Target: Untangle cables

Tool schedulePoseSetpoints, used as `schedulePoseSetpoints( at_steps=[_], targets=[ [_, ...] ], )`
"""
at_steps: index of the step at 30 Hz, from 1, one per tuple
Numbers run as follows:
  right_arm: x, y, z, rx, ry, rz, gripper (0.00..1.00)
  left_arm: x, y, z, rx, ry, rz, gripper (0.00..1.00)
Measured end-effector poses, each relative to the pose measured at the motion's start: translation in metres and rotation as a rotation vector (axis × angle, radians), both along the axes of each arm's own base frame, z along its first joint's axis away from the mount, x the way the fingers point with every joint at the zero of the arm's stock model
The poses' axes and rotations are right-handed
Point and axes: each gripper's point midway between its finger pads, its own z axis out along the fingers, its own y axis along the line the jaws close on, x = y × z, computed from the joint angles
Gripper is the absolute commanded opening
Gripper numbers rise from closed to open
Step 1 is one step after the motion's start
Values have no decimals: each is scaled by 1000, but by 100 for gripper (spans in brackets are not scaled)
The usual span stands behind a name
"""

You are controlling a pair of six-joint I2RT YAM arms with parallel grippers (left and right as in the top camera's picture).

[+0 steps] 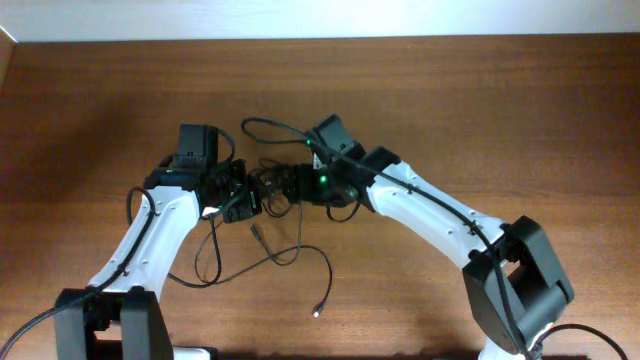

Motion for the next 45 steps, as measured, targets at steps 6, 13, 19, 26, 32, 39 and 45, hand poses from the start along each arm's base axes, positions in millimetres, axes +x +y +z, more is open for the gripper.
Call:
schedulePoseSetpoints(
  at_steps=[6, 13, 19, 26, 32, 39, 45],
  targets=[
    [13, 1, -27, 38, -67, -72, 45, -3, -7, 4, -48, 6, -18, 0],
    [26, 11, -16, 92, -138, -68, 4, -9, -19, 11, -130, 20, -57, 0],
    [38, -73, -44, -69, -1, -173, 4, 12, 14, 16, 41, -339, -392, 0],
    [43, -119, -20, 18, 55, -123, 4, 18, 33, 30, 207, -775, -850, 0],
    [43, -163, 17, 101, 66, -163, 4, 30, 60, 41, 254, -880, -820, 0],
    [40, -222, 46, -55, -35, -261, 8, 32, 96, 34, 216, -694, -541, 0],
    [34, -369, 50, -563, -91, -595, 10, 31, 207, 8, 594, -461, -317, 0]
  ],
)
